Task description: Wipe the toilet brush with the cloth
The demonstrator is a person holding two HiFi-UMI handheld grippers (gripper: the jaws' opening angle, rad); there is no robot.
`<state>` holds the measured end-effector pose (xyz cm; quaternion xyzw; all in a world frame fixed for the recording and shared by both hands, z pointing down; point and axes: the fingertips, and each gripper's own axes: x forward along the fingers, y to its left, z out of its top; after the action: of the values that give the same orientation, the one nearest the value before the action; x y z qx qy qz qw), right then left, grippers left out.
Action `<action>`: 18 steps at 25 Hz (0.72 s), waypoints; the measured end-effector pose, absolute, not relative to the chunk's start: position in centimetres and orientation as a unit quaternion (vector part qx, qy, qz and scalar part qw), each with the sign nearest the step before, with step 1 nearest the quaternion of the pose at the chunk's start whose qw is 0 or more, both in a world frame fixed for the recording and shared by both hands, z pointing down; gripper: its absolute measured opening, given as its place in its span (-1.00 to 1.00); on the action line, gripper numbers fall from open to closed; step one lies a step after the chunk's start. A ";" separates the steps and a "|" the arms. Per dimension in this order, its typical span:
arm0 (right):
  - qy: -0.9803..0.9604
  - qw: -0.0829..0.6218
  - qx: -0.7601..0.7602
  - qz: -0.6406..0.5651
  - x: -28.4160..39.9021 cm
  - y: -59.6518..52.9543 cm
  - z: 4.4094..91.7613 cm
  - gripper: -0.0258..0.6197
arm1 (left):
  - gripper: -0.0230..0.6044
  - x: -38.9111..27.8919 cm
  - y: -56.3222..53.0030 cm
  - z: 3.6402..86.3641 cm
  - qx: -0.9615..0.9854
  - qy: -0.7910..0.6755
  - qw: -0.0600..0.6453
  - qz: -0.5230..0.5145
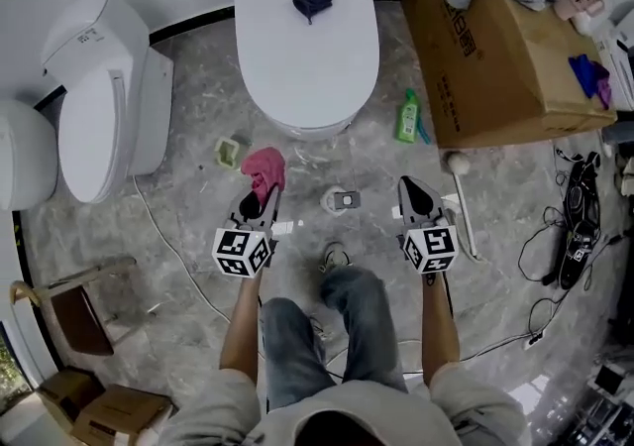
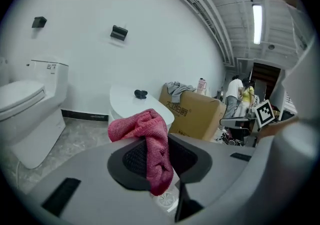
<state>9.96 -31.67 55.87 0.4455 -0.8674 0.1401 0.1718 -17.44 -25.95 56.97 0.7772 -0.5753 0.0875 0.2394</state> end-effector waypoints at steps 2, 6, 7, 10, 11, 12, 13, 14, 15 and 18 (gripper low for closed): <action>-0.863 0.179 0.448 0.152 10.2 -31.4 52.7 -0.83 | -0.61 -17.5 -25.3 54.0 0.773 -0.574 0.253 0.096; -0.860 0.189 0.445 0.163 10.0 -30.7 45.6 -0.83 | -0.61 -18.1 -24.5 47.2 0.763 -0.580 0.267 0.100; -0.860 0.195 0.442 0.162 9.9 -30.4 43.9 -0.83 | -0.61 -18.4 -24.5 45.2 0.761 -0.583 0.267 0.098; -0.864 0.217 0.429 0.149 9.6 -29.6 38.9 -0.83 | -0.61 -18.5 -24.5 39.4 0.756 -0.591 0.266 0.094; -0.865 0.221 0.426 0.145 9.4 -29.4 37.3 -0.83 | -0.61 -18.3 -24.4 37.6 0.757 -0.590 0.263 0.096; -0.867 0.220 0.424 0.142 9.2 -29.3 35.8 -0.83 | -0.61 -18.2 -24.3 35.9 0.758 -0.590 0.259 0.099; -0.868 0.215 0.424 0.140 8.8 -29.3 34.3 -0.83 | -0.61 -18.2 -24.3 34.3 0.759 -0.591 0.253 0.102; -0.869 0.210 0.426 0.136 8.5 -29.4 32.8 -0.83 | -0.61 -18.4 -24.4 32.7 0.760 -0.592 0.248 0.103; -0.870 0.204 0.429 0.134 8.3 -29.4 31.4 -0.83 | -0.61 -18.5 -24.3 31.3 0.760 -0.594 0.244 0.103; -0.870 0.190 0.439 0.123 7.9 -29.2 27.6 -0.83 | -0.61 -18.8 -23.8 27.5 0.761 -0.598 0.235 0.093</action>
<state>7.89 -29.24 27.64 0.4385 -0.8698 0.1232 0.1896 -18.78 -23.79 27.54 0.7607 -0.5979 0.0931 0.2348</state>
